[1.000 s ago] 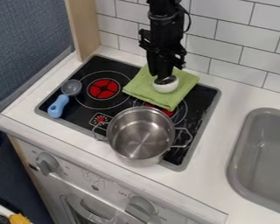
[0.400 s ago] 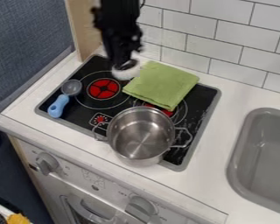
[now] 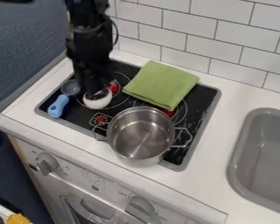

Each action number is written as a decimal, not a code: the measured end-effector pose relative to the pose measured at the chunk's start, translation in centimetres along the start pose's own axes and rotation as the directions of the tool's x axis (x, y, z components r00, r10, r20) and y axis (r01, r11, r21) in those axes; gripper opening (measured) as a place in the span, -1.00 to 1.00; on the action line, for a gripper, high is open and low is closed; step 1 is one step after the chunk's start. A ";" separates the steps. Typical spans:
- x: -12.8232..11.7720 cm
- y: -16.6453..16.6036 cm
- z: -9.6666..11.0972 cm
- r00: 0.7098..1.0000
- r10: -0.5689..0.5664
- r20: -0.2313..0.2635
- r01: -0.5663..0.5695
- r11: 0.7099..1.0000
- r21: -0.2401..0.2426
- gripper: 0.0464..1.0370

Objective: Move the white object in between the spoon and the silver pot

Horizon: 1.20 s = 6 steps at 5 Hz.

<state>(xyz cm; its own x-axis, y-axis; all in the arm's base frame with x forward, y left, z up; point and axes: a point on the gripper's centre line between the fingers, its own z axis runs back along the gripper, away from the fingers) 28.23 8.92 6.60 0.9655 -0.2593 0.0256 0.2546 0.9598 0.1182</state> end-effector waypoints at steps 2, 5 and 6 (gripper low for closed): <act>-0.9 0.8 -1.8 0.996 0.053 -0.069 -0.050 0.998 0.047 -0.70; -0.7 1.5 -2.6 0.991 0.078 -0.105 -0.067 0.993 0.100 -0.61; -0.5 1.1 -2.6 0.993 0.069 -0.098 -0.062 0.995 0.073 -0.13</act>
<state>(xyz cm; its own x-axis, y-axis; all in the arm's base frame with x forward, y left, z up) 28.15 10.43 4.16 0.9816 -0.1803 -0.0633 0.1891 0.9636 0.1888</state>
